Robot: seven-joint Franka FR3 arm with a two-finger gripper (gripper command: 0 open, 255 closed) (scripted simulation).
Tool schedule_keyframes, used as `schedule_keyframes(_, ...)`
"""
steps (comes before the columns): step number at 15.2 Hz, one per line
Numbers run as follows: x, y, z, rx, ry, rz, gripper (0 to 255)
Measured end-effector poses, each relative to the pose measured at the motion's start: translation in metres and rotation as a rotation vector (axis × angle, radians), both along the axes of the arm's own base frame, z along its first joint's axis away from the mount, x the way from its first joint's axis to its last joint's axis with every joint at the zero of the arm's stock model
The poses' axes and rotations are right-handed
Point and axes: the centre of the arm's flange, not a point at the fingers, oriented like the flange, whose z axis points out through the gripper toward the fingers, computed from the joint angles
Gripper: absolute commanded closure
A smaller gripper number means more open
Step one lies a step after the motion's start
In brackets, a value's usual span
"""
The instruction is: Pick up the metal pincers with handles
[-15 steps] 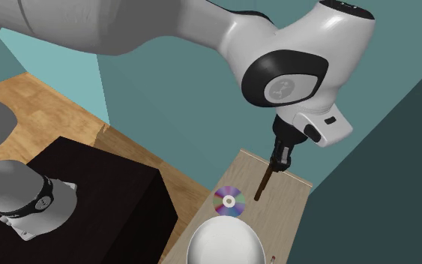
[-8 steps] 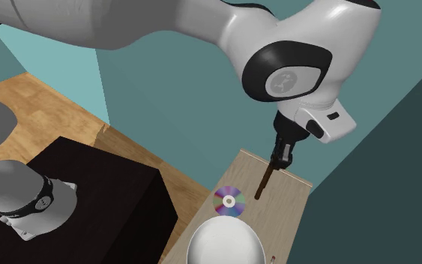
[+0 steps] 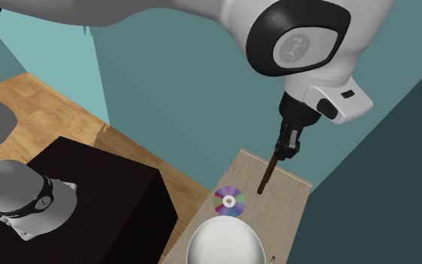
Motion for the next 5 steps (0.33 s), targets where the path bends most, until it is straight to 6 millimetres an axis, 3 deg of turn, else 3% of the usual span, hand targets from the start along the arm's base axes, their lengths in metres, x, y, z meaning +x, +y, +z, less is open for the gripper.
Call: schedule_keyframes(5, 0.001, 0.000, 0.024, 0.000, 0.000, 0.000, 255)
